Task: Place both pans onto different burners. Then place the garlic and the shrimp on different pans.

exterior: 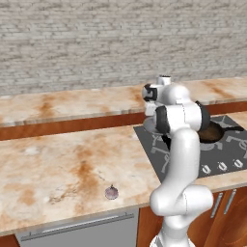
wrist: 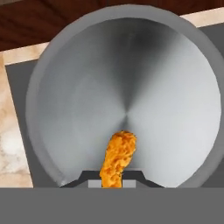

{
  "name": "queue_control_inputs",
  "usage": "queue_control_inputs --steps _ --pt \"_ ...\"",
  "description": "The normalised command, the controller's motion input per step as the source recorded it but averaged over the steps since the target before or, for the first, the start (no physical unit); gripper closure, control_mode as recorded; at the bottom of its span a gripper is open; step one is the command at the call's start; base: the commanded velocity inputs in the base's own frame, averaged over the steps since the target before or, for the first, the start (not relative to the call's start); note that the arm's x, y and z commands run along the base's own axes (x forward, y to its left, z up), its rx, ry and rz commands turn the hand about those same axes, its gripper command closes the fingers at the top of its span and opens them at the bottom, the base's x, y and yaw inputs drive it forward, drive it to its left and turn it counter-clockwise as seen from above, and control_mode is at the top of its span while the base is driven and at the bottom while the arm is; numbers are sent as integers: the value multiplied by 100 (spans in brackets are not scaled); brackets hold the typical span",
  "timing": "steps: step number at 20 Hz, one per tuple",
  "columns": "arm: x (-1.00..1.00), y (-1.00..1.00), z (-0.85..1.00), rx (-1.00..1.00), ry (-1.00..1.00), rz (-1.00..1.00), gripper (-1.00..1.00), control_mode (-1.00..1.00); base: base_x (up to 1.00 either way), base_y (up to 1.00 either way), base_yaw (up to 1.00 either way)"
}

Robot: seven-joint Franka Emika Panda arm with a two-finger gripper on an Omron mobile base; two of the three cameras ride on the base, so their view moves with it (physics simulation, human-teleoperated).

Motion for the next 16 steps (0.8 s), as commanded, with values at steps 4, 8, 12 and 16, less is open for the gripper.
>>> queue_control_inputs --steps 4,8,12,16 --pt "23 -24 -42 0 0 0 100 -100 0 0 0" --pt "12 -7 -40 0 3 0 100 -100 0 0 0" --pt "9 0 -29 0 3 0 100 -100 0 0 0" --pt "4 0 -4 0 1 0 -100 -100 0 0 0"
